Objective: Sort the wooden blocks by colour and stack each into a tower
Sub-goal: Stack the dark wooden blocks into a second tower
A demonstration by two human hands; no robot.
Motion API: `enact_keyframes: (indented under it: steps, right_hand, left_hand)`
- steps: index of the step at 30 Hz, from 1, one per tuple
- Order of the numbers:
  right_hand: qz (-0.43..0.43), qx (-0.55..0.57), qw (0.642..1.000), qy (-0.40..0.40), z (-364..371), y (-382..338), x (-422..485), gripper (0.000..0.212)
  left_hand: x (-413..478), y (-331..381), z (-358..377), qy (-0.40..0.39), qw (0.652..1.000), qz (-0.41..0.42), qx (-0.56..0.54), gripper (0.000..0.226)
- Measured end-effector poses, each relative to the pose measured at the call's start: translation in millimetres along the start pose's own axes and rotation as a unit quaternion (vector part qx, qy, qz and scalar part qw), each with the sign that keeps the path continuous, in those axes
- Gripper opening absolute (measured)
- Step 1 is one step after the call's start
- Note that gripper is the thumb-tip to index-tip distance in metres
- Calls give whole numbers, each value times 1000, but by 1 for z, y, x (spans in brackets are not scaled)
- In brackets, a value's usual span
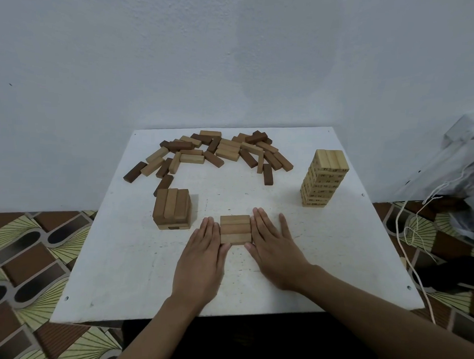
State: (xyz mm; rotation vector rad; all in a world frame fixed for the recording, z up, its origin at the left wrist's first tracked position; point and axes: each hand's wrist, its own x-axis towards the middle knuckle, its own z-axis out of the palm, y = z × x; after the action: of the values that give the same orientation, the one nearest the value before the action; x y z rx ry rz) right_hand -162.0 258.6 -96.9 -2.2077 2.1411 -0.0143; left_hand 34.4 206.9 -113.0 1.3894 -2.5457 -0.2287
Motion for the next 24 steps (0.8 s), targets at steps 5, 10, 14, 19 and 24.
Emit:
enact_keyframes:
  steps: [5, 10, 14, 19, 24]
  right_hand:
    - [1, -10, 1000, -12, 0, -1, 0, 72]
    - [1, -16, 1000, -25, 0, -1, 1, 74]
    - [1, -14, 999, -30, -1, 0, 0, 74]
    - [-9, -18, 999, -40, 1, 4, 0, 73]
    - [-35, 51, 996, -57, -10, 8, 0, 79]
  left_hand:
    - [0, -1, 1, 1, 1000, 6, -4, 72]
    - [1, 1, 0, -1, 1000, 0, -8, 74]
    - [1, 1, -1, 3, 1000, 0, -9, 74]
    - [0, 1, 0, 0, 1000, -3, -18, 74]
    - [0, -1, -6, 3, 996, -4, -94, 75]
